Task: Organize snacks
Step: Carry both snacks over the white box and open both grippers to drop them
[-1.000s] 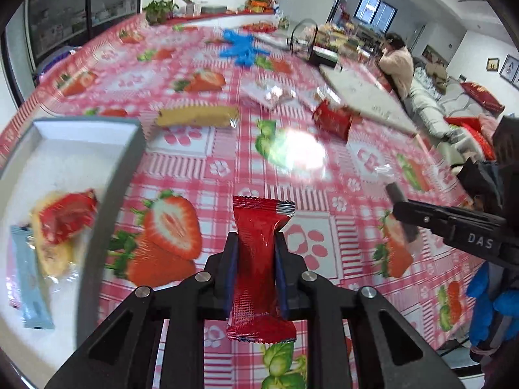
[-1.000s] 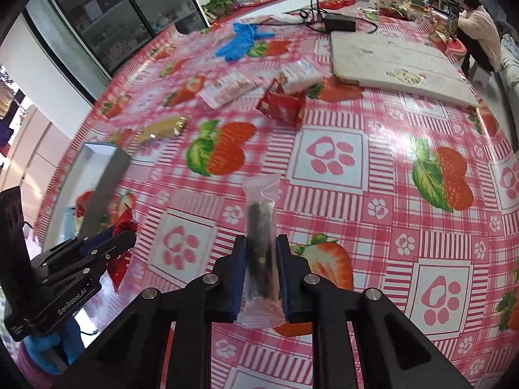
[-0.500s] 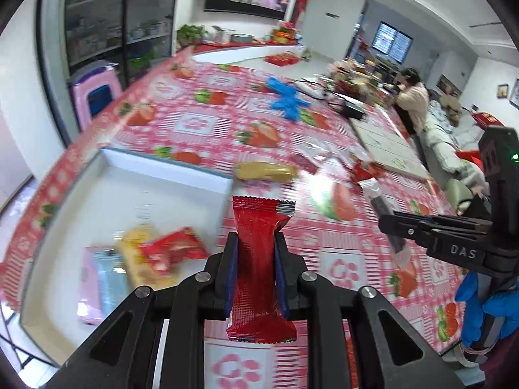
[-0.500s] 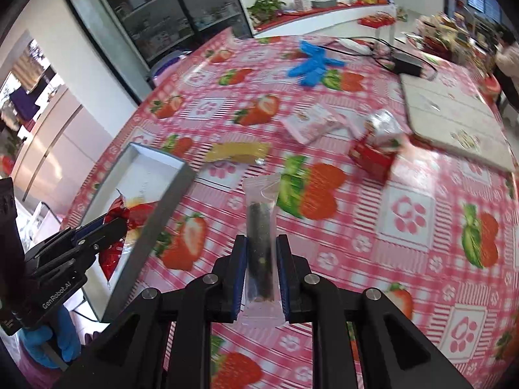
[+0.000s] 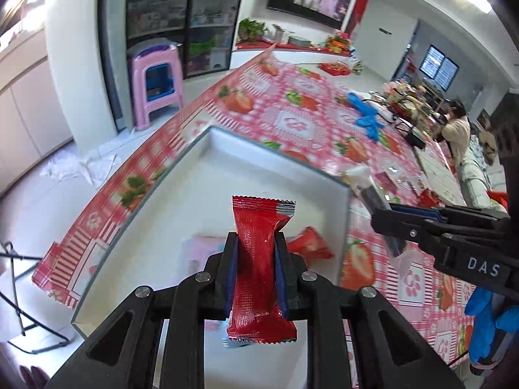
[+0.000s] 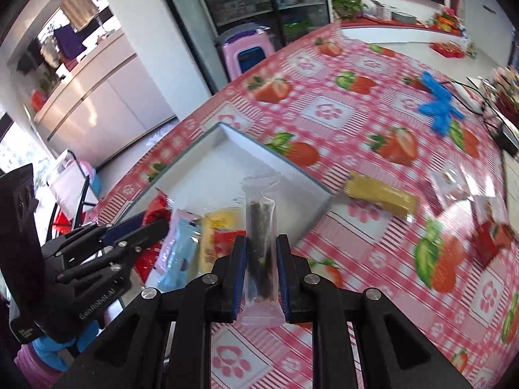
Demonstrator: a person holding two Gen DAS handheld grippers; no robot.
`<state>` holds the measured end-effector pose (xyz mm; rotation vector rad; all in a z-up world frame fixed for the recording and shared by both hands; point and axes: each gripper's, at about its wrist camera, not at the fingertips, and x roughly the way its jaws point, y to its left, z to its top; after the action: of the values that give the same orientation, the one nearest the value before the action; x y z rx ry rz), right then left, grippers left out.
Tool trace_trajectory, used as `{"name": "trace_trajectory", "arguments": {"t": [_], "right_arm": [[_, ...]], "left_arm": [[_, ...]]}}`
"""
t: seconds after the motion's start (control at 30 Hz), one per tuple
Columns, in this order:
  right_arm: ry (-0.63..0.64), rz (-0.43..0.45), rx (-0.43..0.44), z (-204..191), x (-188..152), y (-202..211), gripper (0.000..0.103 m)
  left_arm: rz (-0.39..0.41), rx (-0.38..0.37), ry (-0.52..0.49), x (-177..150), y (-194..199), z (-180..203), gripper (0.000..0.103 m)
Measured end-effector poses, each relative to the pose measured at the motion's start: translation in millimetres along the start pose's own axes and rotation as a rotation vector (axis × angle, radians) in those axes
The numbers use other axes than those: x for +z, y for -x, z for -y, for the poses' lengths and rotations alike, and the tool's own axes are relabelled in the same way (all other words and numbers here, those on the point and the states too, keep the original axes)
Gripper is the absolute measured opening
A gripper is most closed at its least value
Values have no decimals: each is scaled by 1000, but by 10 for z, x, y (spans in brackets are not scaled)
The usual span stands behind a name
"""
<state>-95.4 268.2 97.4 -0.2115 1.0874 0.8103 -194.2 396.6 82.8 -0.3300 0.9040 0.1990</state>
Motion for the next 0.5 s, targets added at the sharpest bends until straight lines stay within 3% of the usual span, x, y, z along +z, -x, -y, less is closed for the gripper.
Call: {"name": "trace_trajectory", "arguments": {"t": [0.2, 0.4, 0.47, 0.5], "right_arm": [[57, -41, 13, -299, 152, -249, 20], [77, -80, 4, -342, 191, -418, 20], [79, -85, 4, -323, 205, -423, 20], [78, -86, 4, -305, 211, -423, 20]], "left_arm": [[-37, -5, 39, -67, -129, -222, 23], [-57, 4, 39, -86, -228, -249, 23], [-50, 25, 36, -80, -235, -248, 30], [-50, 33, 35, -75, -236, -241, 46]]}}
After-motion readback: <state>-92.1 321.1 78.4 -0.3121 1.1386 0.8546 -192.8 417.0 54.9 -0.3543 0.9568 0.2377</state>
